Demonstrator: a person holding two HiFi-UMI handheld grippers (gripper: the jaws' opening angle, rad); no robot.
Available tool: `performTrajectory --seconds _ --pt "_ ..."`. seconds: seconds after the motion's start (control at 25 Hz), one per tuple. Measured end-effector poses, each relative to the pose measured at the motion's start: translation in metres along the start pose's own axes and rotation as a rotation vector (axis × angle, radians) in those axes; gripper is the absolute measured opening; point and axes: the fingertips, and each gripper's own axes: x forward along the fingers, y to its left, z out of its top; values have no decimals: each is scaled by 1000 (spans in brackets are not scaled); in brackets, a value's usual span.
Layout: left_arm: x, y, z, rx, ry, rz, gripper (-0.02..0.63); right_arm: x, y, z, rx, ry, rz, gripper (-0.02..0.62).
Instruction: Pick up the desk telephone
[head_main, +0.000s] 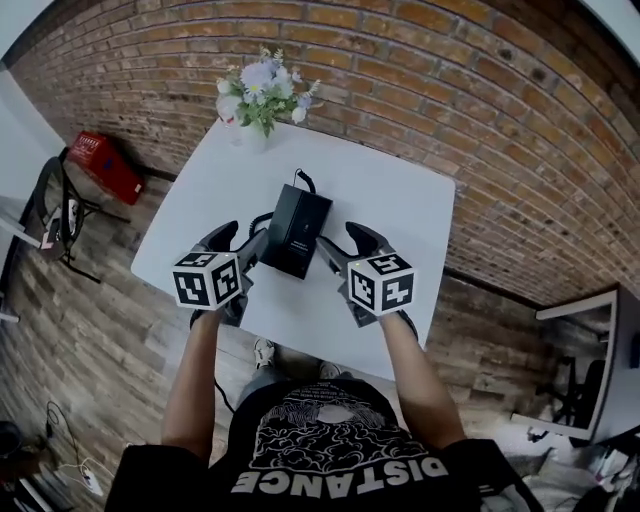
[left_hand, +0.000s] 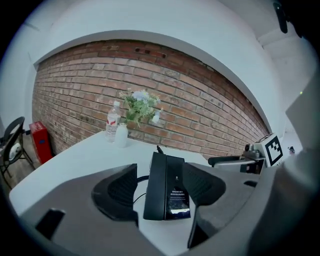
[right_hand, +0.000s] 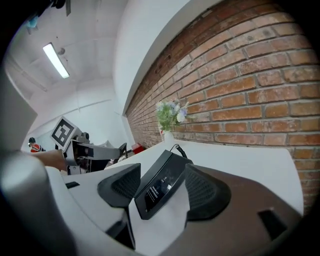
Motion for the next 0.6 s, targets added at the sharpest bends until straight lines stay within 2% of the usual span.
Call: performTrajectory --seconds 0.24,0.44,0.6 --pt "38 14 0 10 84 -140 269 23 -7 -10 86 20 -70 256" --pt "67 15 -17 21 182 -268 285 35 -11 -24 154 31 -124 261" --pt "82 22 -29 -28 252 -341 287 52 -13 -37 200 54 -144 268"
